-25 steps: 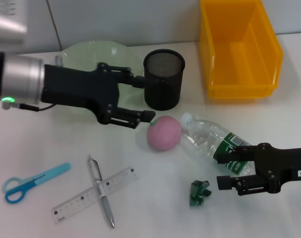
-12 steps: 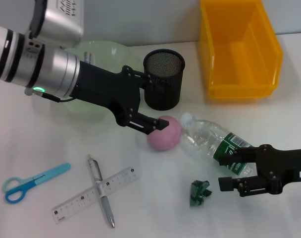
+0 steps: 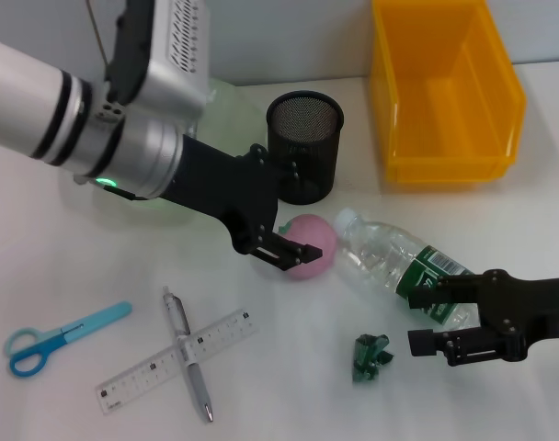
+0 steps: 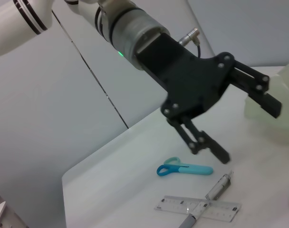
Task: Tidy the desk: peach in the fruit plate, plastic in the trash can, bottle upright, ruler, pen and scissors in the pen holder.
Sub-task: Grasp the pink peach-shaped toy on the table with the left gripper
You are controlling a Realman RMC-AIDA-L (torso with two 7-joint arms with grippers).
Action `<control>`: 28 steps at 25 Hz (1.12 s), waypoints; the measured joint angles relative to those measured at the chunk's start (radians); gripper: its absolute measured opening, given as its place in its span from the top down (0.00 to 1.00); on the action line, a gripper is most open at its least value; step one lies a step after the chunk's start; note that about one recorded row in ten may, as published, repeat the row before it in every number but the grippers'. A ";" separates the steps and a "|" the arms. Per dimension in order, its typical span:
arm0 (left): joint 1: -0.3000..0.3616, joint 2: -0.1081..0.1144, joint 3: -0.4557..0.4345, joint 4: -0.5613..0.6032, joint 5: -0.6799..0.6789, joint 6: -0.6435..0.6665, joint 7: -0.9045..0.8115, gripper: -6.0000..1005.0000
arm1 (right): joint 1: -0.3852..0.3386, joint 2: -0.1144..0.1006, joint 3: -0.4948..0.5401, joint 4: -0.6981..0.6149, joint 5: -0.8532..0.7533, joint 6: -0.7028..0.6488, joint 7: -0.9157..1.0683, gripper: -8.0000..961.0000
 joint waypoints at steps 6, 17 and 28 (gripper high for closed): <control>0.009 -0.002 0.096 -0.021 -0.017 -0.115 -0.007 0.21 | -0.001 0.001 0.000 0.001 -0.001 0.000 0.000 0.19; 0.019 -0.004 0.262 -0.109 -0.084 -0.303 -0.012 0.21 | -0.002 0.002 0.000 0.008 -0.003 0.004 0.000 0.19; 0.026 -0.004 0.288 -0.147 -0.137 -0.361 0.000 0.22 | -0.006 0.007 0.000 0.008 -0.003 0.008 0.000 0.19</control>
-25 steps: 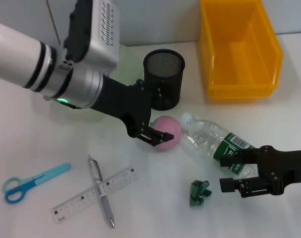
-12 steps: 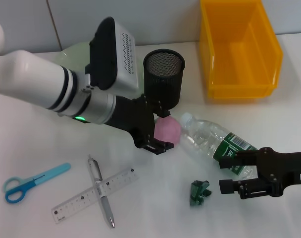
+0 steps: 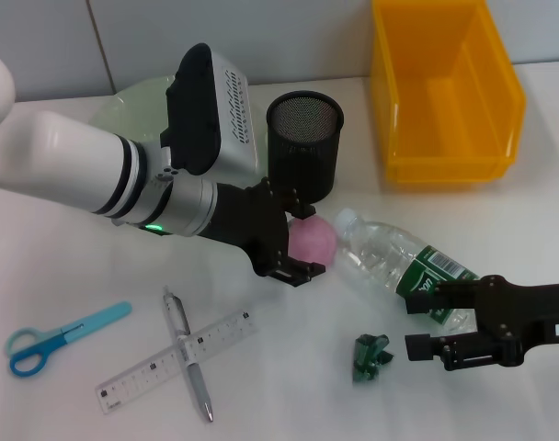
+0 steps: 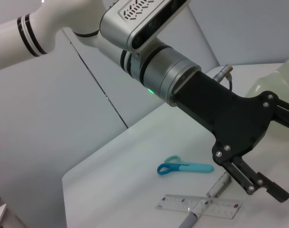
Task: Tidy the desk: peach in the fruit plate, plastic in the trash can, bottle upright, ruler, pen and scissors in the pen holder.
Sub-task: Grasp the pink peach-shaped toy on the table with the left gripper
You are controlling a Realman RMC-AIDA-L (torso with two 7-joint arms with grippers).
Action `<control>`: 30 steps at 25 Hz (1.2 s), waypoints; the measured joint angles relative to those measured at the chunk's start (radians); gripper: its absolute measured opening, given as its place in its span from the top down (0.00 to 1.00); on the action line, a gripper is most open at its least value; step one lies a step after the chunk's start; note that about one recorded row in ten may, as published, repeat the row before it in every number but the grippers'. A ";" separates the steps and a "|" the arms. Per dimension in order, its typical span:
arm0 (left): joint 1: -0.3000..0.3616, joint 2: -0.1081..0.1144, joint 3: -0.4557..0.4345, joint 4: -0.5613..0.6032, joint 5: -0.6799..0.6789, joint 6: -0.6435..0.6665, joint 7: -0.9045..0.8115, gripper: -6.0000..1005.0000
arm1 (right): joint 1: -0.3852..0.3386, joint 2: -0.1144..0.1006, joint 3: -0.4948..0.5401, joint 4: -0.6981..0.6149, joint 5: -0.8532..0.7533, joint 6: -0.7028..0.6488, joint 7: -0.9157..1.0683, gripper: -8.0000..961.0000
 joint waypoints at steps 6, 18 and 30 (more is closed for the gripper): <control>-0.001 0.000 0.000 -0.018 -0.001 0.003 0.000 0.22 | 0.000 0.000 0.000 0.000 0.000 -0.002 0.000 0.20; -0.011 0.000 0.000 -0.043 -0.002 -0.034 -0.008 0.22 | 0.008 -0.003 0.000 0.000 0.000 0.001 0.000 0.20; -0.007 0.000 0.061 -0.056 -0.036 -0.121 0.000 0.22 | 0.012 -0.005 0.000 0.000 0.000 0.002 0.000 0.20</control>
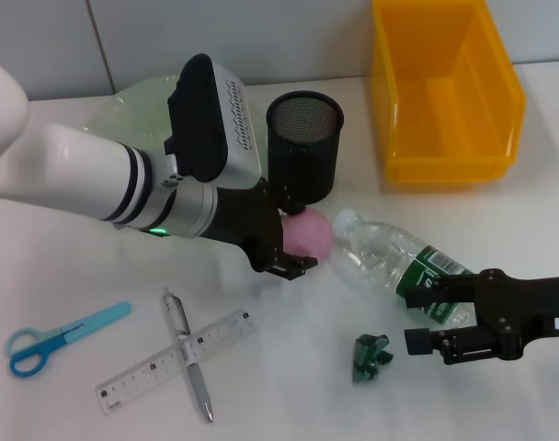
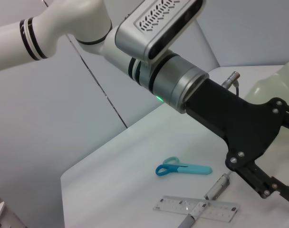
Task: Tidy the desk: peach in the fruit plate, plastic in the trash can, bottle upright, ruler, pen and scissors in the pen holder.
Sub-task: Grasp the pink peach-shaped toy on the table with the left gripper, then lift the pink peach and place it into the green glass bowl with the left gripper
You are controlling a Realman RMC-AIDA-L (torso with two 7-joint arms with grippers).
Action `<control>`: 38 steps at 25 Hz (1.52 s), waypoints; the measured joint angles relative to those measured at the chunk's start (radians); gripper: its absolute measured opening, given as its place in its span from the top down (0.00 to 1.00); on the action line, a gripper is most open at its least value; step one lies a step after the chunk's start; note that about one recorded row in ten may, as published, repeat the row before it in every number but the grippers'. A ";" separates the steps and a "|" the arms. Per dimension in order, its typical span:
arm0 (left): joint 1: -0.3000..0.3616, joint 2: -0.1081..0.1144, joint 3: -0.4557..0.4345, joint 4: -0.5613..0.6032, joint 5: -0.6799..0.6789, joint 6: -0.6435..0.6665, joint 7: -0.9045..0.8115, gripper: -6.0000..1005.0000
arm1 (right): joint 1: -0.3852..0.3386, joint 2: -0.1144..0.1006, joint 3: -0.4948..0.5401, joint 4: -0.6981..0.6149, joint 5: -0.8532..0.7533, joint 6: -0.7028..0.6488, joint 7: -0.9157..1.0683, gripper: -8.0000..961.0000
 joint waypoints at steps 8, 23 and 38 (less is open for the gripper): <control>0.004 0.000 0.013 0.000 -0.010 -0.041 -0.002 0.22 | 0.002 0.000 0.000 0.000 0.000 0.000 0.000 0.21; 0.011 0.000 0.020 -0.001 -0.011 -0.053 -0.008 0.55 | 0.007 -0.003 0.007 0.000 0.004 0.000 0.000 0.21; 0.155 0.014 -0.528 0.072 -0.065 0.293 -0.028 0.76 | 0.008 -0.004 0.002 0.000 0.005 0.018 0.000 0.22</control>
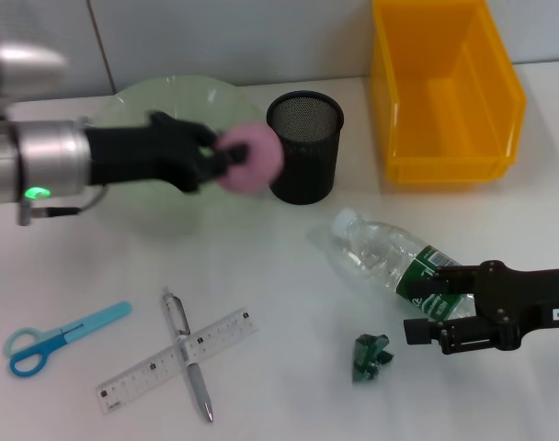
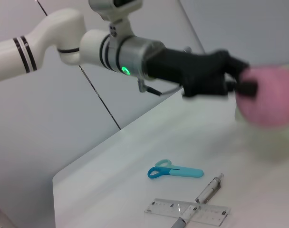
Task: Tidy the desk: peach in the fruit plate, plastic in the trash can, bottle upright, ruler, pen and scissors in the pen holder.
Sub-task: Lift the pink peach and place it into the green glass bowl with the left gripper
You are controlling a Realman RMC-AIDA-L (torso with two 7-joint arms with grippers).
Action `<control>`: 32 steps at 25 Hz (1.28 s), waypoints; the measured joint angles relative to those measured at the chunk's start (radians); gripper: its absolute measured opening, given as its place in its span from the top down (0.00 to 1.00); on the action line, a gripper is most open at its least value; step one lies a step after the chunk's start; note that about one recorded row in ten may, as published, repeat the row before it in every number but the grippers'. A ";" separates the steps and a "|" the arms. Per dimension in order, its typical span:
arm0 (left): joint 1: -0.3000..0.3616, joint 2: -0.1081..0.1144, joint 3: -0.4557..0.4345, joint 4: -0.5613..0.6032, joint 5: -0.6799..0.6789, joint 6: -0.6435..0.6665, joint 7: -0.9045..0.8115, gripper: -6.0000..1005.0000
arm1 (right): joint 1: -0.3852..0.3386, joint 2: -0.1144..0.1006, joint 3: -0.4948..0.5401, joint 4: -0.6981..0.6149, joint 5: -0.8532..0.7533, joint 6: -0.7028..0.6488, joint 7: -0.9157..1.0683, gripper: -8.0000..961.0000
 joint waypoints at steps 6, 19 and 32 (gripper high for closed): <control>0.056 -0.001 -0.149 -0.033 -0.137 -0.071 0.039 0.78 | 0.006 0.000 -0.002 0.000 -0.001 -0.005 0.000 0.22; 0.016 -0.006 -0.145 -0.199 -0.188 -0.359 0.042 0.74 | 0.009 -0.003 -0.013 0.000 -0.004 -0.011 0.001 0.22; 0.017 -0.006 -0.147 -0.200 -0.191 -0.357 0.033 0.38 | 0.005 -0.003 -0.013 0.000 -0.005 -0.014 0.002 0.23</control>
